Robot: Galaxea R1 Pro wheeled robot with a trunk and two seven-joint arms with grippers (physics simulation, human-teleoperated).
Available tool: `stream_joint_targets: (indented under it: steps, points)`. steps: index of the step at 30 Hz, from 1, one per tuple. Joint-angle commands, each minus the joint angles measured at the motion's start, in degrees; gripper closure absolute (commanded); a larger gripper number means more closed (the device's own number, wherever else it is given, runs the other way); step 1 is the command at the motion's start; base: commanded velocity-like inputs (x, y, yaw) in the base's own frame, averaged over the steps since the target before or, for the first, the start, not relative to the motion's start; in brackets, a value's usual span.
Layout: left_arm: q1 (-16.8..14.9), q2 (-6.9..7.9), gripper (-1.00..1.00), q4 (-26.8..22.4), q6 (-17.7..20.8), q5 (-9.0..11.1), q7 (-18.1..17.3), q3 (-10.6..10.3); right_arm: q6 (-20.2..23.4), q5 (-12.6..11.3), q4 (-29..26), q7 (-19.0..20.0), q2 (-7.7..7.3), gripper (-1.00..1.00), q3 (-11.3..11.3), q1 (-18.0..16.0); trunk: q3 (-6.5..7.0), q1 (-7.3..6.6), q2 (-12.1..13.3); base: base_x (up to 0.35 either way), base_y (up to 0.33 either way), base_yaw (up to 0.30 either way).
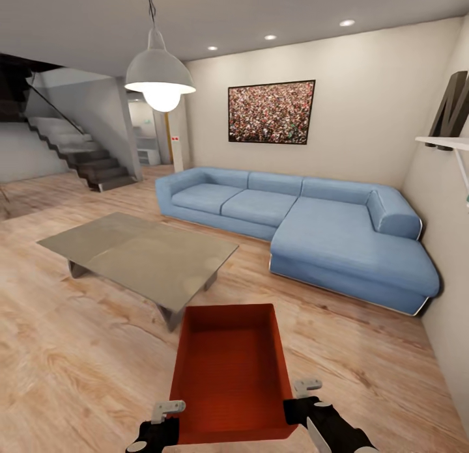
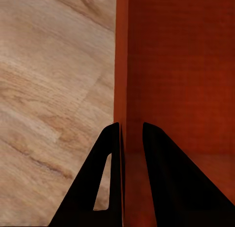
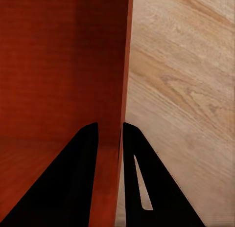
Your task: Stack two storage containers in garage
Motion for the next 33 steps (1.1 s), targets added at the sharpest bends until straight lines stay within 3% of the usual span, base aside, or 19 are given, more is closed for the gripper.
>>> stream_joint_targets:
  steps: [1, 11, 33]
  points:
    - [0.0, 0.37, 1.0, -0.1, -0.6, -0.1, 1.1, 0.2, 0.4, 1.3, 0.0, -0.2, -0.07, 1.0, -2.2, 0.0, -0.05, -0.03, 0.0, -0.26, 0.0, 0.212]
    - [0.0, 0.37, 1.0, -0.1, -0.6, -0.1, 1.1, 0.2, 0.4, 1.3, 0.0, -0.3, -0.07, 1.0, -2.3, 0.0, -0.12, -0.03, 0.0, -0.17, 0.06, 0.245]
    - [0.0, 0.37, 1.0, -0.1, -0.6, -0.1, 1.1, 0.2, 0.4, 1.3, 0.0, -0.3, -0.12, 1.0, -2.3, 0.0, -0.66, -0.03, 0.0, -0.007, 0.004, 0.255]
